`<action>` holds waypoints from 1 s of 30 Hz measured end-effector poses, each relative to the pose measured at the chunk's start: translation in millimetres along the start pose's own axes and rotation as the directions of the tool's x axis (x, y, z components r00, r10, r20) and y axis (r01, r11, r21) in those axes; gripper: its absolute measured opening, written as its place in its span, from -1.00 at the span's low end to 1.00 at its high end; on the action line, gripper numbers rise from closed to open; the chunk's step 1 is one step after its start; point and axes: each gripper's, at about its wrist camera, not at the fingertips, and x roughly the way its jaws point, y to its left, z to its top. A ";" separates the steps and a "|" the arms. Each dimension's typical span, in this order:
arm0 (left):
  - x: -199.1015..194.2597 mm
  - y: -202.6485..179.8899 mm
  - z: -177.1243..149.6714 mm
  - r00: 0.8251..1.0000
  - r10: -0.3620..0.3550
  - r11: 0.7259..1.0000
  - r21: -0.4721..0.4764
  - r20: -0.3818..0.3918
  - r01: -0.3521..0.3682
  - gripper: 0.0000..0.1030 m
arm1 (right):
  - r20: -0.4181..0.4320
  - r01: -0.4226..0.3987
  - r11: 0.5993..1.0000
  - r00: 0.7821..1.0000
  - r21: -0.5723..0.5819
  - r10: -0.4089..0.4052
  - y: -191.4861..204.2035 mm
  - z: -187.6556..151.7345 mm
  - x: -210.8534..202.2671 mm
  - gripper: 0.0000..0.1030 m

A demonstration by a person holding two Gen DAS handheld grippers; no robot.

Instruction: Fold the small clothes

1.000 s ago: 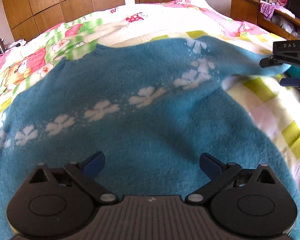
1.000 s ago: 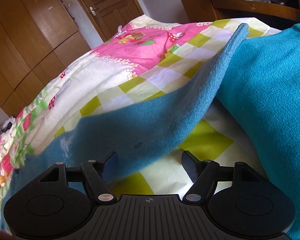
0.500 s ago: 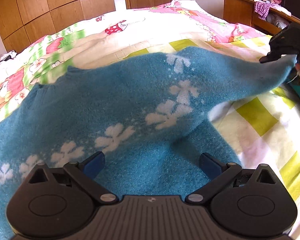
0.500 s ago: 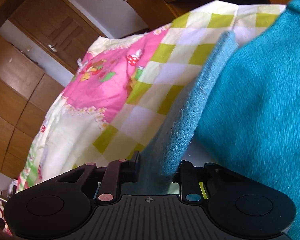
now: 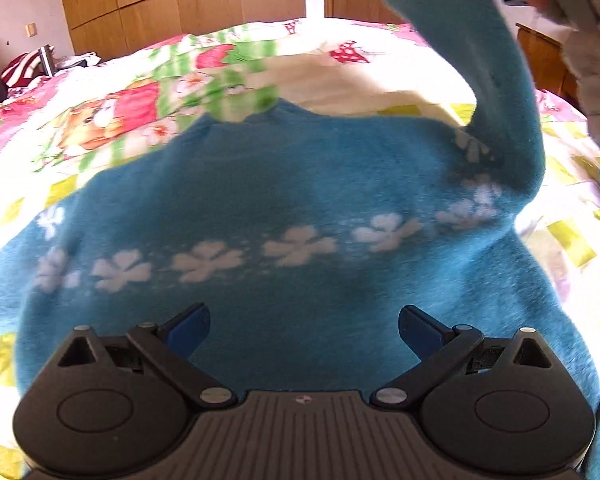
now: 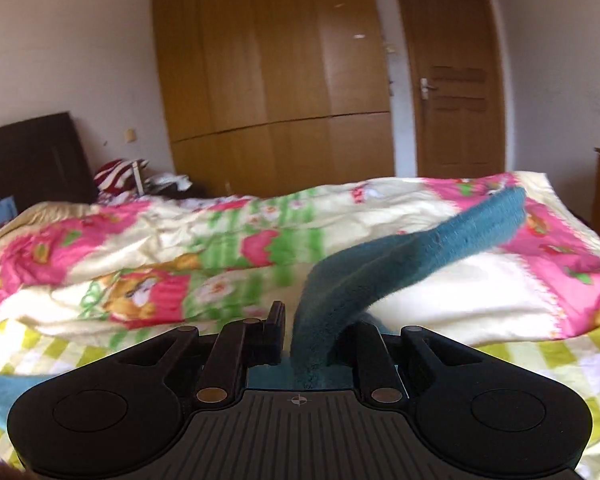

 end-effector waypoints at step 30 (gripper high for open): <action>-56.9 127.1 -65.2 0.992 0.127 0.960 -0.249 -0.016 -0.127 1.00 | -0.274 -0.181 0.845 0.961 -0.503 0.043 191.3 -114.1 56.7 -0.21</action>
